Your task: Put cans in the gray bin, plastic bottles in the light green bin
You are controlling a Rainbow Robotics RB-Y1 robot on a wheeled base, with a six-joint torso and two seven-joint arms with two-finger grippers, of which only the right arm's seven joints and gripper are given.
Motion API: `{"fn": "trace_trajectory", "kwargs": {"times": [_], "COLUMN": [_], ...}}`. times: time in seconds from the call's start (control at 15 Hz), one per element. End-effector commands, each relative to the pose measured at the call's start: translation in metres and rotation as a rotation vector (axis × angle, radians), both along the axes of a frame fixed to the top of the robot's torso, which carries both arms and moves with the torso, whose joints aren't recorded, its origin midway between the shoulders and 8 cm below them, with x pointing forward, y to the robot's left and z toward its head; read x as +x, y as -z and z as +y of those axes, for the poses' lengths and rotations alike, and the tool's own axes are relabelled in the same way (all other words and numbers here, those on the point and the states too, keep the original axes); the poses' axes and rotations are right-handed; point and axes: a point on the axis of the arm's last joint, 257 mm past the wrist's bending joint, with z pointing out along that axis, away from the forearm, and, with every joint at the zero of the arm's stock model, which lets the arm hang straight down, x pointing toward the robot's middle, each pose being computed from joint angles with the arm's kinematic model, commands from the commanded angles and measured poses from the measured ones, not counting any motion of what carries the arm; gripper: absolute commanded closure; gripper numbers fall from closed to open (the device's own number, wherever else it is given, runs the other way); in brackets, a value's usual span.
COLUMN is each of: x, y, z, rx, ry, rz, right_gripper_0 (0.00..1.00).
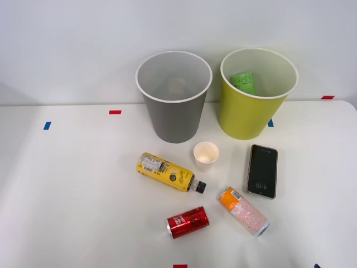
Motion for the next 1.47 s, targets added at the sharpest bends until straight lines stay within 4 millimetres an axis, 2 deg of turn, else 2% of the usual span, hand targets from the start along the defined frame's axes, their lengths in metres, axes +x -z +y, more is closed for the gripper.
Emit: {"fn": "trace_trajectory", "kwargs": {"times": [0.07,1.47], "x": [0.0,0.0], "y": [0.0,0.0], "z": [0.0,0.0], "rx": [0.0,0.0], "ry": [0.0,0.0], "rz": [0.0,0.0], "right_gripper_0": [0.0,0.0]}}
